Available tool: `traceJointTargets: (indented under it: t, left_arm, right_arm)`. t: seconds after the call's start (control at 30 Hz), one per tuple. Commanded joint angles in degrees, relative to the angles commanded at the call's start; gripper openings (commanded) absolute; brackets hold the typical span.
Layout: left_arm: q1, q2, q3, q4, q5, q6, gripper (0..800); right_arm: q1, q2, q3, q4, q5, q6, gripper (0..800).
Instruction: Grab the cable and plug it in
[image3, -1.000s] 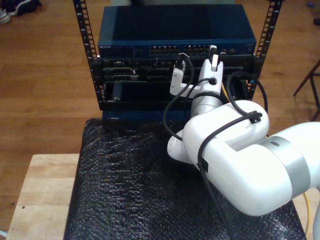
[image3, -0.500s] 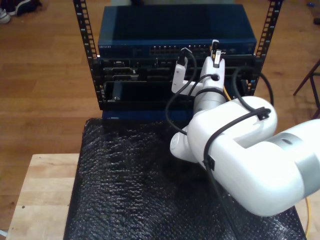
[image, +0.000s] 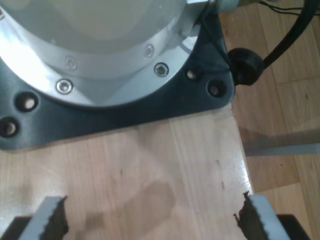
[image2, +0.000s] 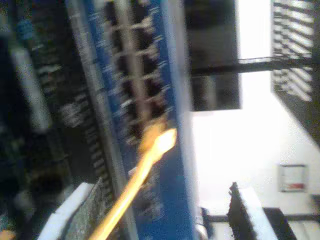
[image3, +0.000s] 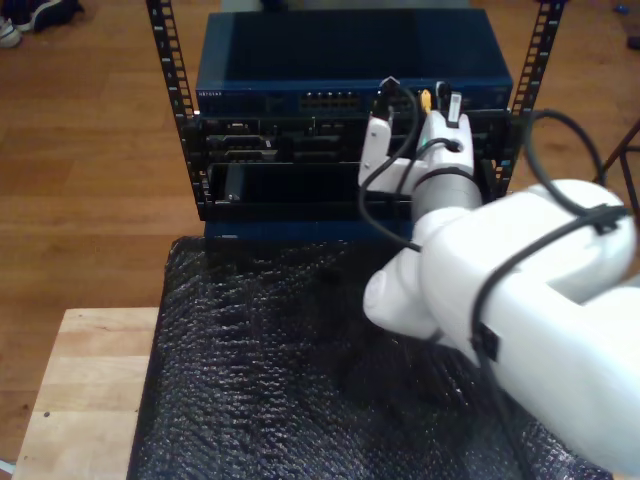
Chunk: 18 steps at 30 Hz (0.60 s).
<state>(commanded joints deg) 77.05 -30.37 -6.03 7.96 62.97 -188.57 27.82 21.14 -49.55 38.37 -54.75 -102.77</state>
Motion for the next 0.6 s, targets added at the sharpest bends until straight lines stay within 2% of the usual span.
traceJointTargets:
  t: [0.1, 0.23, 0.6]
  left_arm:
    - [0.0, 0.0, 0.0, 0.0, 0.0, 0.0, 800]
    - [0.0, 0.0, 0.0, 0.0, 0.0, 0.0, 800]
    - [0.0, 0.0, 0.0, 0.0, 0.0, 0.0, 800]
  right_arm:
    - [-0.1, -5.3, 4.8, -0.2, 6.3, 0.0, 647]
    - [-0.7, -11.9, 9.1, -0.5, 14.8, -0.4, 690]
    - [-10.2, -25.0, 13.9, -2.4, 36.1, -11.8, 712]
